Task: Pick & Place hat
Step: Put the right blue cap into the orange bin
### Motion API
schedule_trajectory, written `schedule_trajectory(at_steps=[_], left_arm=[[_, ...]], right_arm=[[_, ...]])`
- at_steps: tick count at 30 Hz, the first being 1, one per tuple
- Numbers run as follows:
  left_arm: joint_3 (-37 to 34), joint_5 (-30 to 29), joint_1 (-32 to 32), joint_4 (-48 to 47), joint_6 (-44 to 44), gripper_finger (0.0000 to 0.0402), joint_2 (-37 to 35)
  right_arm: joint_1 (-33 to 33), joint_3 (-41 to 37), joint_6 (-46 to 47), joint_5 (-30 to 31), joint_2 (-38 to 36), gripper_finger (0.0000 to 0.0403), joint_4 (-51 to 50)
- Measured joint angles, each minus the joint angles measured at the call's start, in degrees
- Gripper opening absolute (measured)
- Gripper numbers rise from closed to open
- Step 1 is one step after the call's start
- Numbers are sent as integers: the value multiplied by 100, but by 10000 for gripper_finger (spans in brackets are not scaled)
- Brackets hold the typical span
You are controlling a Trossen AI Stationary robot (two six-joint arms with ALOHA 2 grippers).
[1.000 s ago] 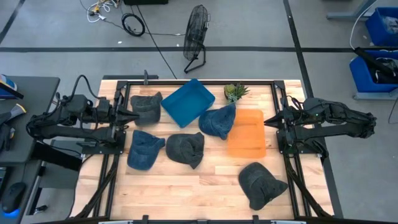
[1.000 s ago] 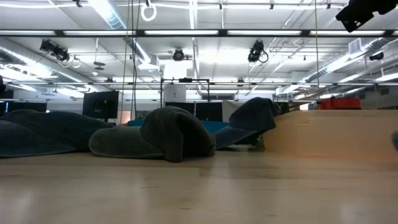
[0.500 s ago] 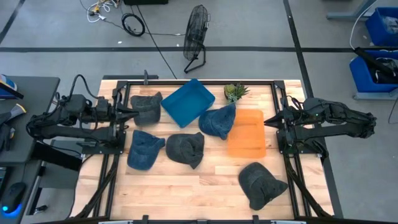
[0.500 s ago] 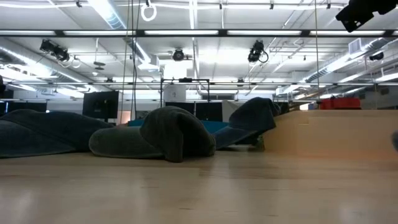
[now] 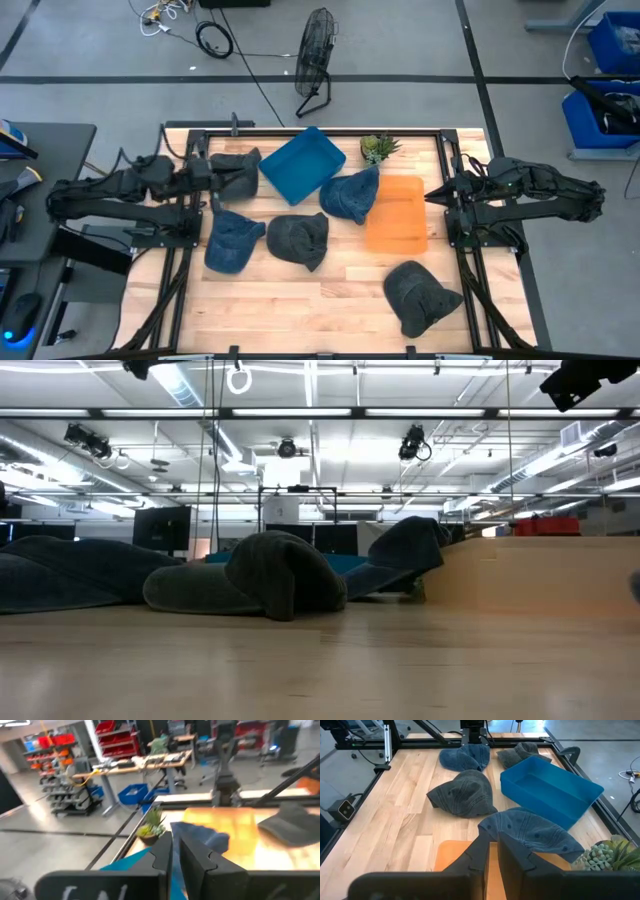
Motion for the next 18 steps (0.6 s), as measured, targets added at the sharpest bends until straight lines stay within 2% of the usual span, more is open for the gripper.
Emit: schedule_trajectory(at_steps=[3,9,13,18], left_arm=[[27,-304,0,-13,106,71,232],[29,-1269,2,-3,446,150,451],[29,-1350,0,4,445,187,453],[29,-1350,0,0,445,202,453]], right_arm=[[-1,2,1,-1,0,46,0],[-1,2,1,-1,0,46,-1],[-1,2,2,0,-1,46,-1],[-1,2,2,0,-2,46,1]])
